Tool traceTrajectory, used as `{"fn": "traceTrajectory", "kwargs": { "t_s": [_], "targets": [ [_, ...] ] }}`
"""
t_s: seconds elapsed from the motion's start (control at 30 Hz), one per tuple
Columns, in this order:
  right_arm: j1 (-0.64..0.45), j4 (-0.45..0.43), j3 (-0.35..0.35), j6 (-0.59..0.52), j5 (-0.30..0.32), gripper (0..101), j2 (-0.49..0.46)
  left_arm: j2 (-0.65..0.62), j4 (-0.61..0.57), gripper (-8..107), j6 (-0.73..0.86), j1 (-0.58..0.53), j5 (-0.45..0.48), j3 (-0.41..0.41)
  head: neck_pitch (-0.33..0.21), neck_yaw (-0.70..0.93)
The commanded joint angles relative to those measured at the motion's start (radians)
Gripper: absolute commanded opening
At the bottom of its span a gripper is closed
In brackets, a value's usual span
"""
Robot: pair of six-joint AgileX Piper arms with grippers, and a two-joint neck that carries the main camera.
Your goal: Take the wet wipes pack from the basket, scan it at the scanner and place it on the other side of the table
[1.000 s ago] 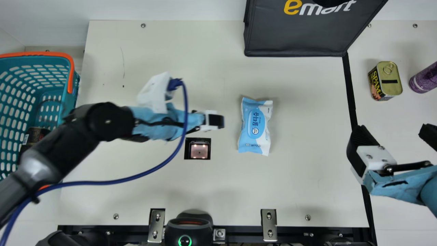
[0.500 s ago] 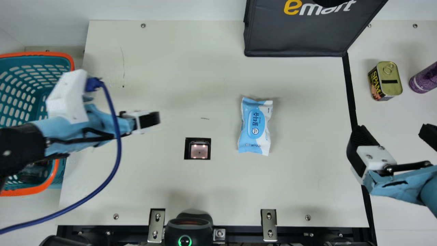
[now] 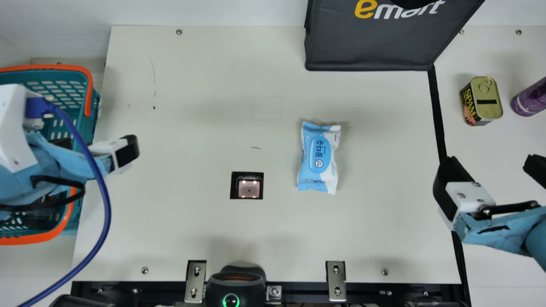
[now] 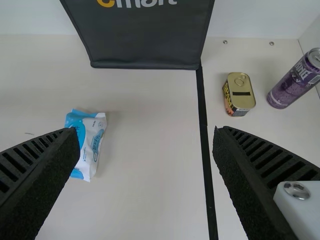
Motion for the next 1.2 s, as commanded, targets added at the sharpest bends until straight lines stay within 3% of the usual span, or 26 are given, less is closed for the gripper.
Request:
{"fn": "traceTrajectory", "kwargs": {
  "t_s": [0.0, 0.73, 0.9, 1.17],
  "targets": [
    [0.0, 0.0, 0.0, 0.0, -0.001, 95, 0.001, 0.0, 0.0, 90, 0.0, 0.0, 0.0, 0.0, -0.029, 0.002],
    [0.191, 0.103, -0.025, -0.143, 0.003, 95, 0.236, 0.0, 0.0, 90, 0.0, 0.0, 0.002, 0.0, -0.029, 0.002],
    [0.277, 0.062, -0.039, -0.029, -0.01, 95, 0.322, 0.0, 0.0, 90, 0.0, 0.0, 0.002, 0.0, -0.029, 0.002],
    [0.473, -0.07, -0.046, 0.293, -0.055, 95, 0.471, 0.0, 0.0, 90, 0.0, 0.0, 0.002, 0.0, -0.029, 0.002]
  ]
}}
